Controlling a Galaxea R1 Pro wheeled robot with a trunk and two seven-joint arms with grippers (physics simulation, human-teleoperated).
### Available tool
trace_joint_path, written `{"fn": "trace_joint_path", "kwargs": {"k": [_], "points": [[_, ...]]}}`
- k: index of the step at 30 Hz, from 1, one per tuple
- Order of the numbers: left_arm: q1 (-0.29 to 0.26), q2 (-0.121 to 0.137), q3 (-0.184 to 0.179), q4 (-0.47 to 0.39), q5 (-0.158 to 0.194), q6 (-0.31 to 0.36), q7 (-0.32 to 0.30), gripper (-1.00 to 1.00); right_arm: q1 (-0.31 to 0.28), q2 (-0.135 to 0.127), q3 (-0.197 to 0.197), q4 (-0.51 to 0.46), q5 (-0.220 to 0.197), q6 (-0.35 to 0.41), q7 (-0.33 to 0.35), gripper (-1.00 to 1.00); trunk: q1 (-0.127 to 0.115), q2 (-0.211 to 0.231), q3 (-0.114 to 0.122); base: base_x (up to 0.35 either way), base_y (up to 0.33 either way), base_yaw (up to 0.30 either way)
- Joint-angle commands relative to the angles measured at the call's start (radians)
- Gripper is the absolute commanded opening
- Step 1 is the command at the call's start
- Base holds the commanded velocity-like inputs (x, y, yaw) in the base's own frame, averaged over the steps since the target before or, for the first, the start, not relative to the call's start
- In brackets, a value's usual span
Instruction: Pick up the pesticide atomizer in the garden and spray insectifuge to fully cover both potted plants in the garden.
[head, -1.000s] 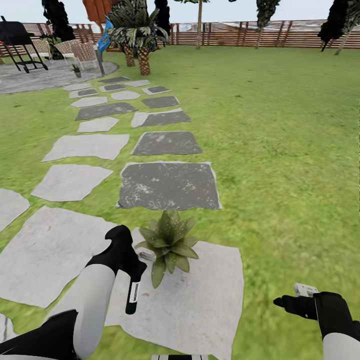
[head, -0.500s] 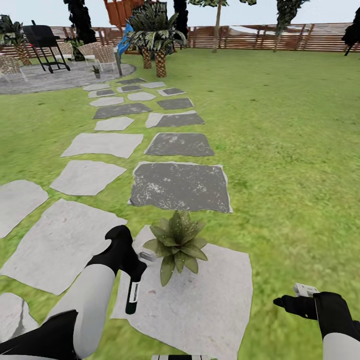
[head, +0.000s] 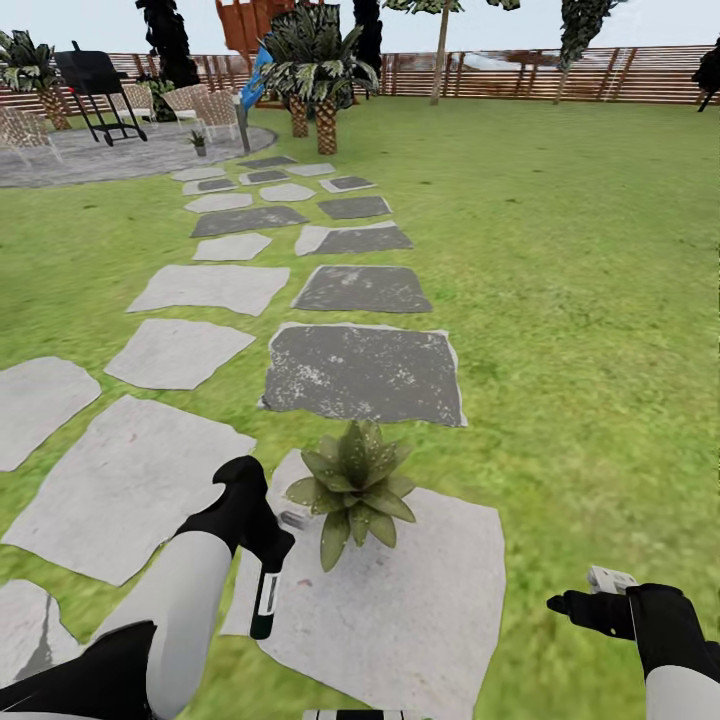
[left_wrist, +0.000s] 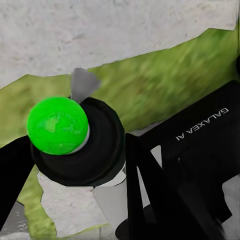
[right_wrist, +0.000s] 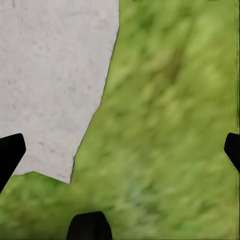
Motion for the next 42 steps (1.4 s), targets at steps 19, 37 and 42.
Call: {"fn": "trace_joint_path", "kwargs": {"k": [19,37,42], "points": [[-0.001,-0.002,0.006,0.000,-0.009,0.011,-0.009,-1.00,-0.001,0.000,-0.002,0.001,0.011,0.000,0.010,1.00,0.000,0.000,0.007,0.000,-0.212,-0.119],[-0.012,-0.002,0.002,-0.008,-0.007,0.012,-0.011,-1.00,-0.001,0.000,-0.003,0.000,0.011,0.000,0.010,1.00,0.000,0.000,0.009,0.000,0.000,-0.066],[-0.013,-0.002,0.003,-0.007,-0.007,0.012,-0.011,-1.00,-0.001,0.000,-0.002,0.000,0.011,0.000,0.010,1.00,0.000,0.000,0.009,0.000,0.000,0.000]]}}
